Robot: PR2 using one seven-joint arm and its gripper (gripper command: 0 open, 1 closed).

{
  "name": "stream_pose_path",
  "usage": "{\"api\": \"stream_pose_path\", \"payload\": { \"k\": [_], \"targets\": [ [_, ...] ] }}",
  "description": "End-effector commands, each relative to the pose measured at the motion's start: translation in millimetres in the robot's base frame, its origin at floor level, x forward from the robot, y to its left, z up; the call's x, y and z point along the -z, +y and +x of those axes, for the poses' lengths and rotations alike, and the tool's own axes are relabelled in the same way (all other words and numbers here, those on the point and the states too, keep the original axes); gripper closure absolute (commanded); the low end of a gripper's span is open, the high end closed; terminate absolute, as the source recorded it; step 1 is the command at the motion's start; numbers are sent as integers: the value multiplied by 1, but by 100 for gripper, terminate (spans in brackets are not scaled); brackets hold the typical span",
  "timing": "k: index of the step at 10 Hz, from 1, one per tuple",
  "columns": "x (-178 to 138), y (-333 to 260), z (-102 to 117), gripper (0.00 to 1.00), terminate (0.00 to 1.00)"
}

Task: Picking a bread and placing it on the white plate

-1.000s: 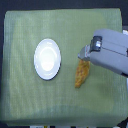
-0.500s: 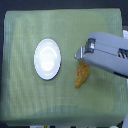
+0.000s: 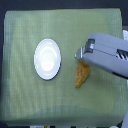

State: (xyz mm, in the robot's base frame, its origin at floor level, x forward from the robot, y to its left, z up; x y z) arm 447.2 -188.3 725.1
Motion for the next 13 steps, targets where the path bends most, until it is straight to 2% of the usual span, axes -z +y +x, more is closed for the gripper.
{"api": "stream_pose_path", "payload": {
  "k": [1, 4, 13],
  "targets": [
    [4, -2, -17, 100, 0],
    [3, 5, -20, 100, 0],
    [-3, 12, -4, 100, 0]
  ]
}}
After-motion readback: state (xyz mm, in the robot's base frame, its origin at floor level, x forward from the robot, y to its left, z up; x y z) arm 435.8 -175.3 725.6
